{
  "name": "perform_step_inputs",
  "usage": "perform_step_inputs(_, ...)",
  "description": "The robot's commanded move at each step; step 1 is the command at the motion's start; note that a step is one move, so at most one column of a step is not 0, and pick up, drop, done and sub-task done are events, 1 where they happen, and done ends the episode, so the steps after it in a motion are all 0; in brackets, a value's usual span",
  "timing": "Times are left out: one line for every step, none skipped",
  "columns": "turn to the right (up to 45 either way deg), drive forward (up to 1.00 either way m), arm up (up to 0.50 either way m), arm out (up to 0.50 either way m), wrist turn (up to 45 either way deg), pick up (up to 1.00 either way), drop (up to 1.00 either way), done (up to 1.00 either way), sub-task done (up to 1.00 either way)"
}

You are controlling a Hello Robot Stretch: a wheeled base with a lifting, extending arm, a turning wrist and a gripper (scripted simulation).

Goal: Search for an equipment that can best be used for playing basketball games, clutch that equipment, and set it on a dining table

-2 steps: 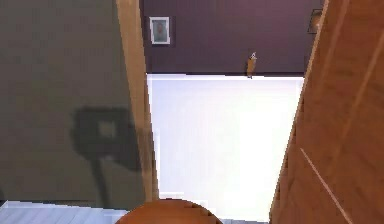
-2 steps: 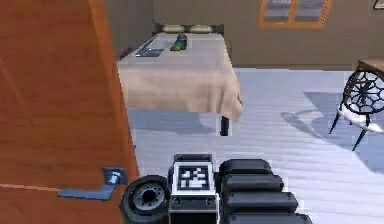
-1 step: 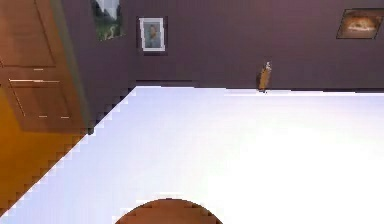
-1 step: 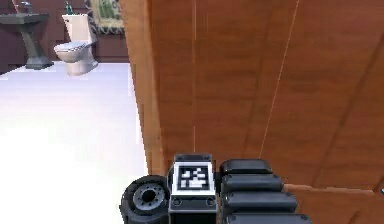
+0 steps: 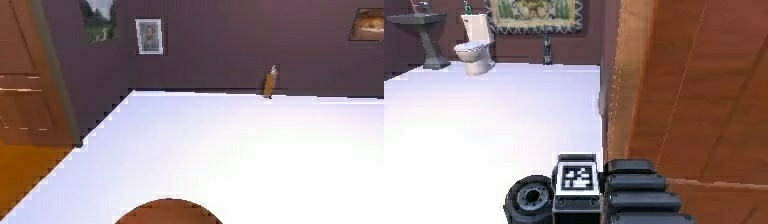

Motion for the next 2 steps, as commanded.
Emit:
perform_step_inputs(0.0,0.3,0.0,0.0,0.0,0.0,0.0,0.0,0.0)
perform_step_inputs(-45.0,0.0,0.0,0.0,0.0,0.0,0.0,0.0,0.0)
